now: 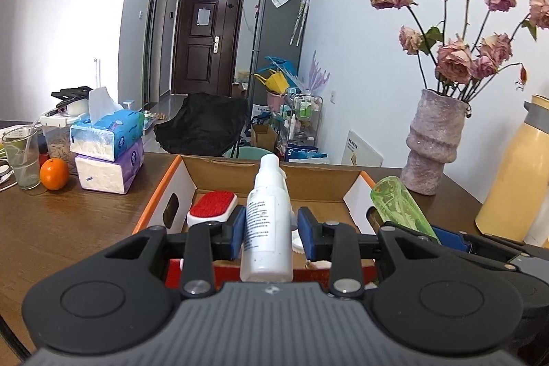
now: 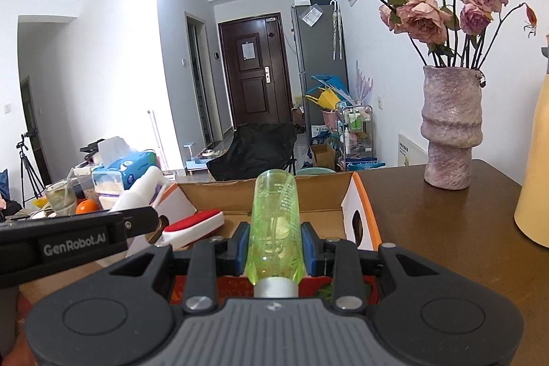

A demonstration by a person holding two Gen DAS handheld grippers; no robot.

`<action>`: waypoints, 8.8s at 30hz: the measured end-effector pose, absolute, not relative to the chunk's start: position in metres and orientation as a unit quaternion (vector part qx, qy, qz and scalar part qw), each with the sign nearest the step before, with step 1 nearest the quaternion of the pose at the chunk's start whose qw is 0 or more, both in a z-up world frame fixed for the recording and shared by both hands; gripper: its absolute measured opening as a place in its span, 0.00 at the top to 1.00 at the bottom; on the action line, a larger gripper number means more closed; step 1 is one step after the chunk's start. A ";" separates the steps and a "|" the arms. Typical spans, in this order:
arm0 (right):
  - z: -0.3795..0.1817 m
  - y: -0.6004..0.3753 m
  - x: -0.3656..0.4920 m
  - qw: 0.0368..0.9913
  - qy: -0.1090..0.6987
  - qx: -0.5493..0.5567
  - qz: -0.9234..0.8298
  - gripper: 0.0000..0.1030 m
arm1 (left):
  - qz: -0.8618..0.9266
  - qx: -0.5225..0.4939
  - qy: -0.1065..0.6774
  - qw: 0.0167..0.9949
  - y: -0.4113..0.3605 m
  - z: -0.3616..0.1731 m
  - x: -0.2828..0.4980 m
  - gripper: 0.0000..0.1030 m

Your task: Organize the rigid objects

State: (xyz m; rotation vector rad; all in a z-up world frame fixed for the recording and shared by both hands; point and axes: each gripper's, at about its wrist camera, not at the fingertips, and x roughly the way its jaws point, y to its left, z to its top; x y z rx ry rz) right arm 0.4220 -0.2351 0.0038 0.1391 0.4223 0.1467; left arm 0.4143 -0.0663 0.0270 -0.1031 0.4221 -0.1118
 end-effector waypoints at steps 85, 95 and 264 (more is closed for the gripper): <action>-0.008 -0.240 0.537 0.968 0.245 -0.005 0.048 0.00 | 0.007 -0.049 0.229 0.972 -0.058 0.018 0.523 0.00; 0.002 -0.243 0.505 0.972 0.230 -0.005 0.048 0.00 | 0.012 -0.043 0.223 0.974 -0.051 0.024 0.495 0.00; -0.067 -0.158 0.364 0.957 0.274 -0.005 0.093 0.51 | 0.014 0.003 0.343 0.939 0.038 -0.083 0.415 0.05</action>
